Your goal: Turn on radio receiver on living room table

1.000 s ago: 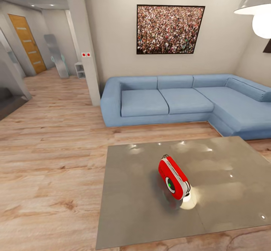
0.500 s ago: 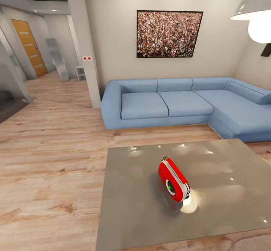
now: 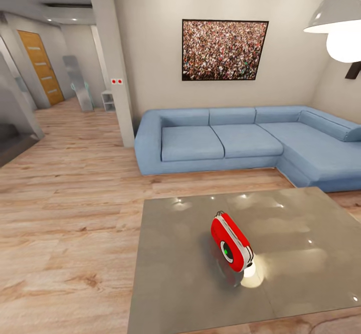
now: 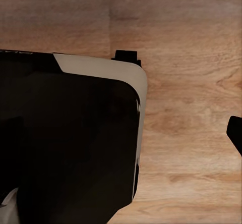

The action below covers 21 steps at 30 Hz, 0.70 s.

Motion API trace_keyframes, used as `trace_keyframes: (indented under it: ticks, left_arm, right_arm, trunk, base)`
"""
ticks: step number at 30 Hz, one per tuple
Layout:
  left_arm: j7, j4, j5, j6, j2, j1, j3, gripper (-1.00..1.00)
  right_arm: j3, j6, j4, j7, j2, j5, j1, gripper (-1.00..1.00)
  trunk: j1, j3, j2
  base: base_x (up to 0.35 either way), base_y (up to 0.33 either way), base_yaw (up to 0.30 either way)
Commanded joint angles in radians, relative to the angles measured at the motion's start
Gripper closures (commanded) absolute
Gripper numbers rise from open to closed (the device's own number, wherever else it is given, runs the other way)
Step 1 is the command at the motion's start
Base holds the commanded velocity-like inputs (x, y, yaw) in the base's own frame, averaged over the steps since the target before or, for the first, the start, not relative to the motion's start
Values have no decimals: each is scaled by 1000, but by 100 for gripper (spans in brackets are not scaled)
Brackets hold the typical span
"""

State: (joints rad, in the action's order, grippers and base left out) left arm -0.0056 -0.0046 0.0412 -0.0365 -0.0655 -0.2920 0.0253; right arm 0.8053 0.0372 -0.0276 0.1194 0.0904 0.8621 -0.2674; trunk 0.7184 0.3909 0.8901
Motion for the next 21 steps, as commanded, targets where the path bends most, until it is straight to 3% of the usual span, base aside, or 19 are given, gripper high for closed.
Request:
trace_keyframes:
  ticks: [1,10,21]
  left_arm:
    - [5,0,1,2,1,0,0,100]
    - [12,-2,-2,7,16,1,-2,100]
    - [3,-9,-9,7,16,1,-1,100]
  right_arm:
    - [0,0,0,0,0,-1,0,-100]
    - [3,-1,0,-1,1,-8,0,-100]
    - [4,1,1,0,-6,-6,0,-100]
  trunk:
    - [0,0,0]
    - [0,-1,0]
    - [0,-1,0]
  base:
    - [0,0,0]
    - [0,0,0]
    - [0,0,0]
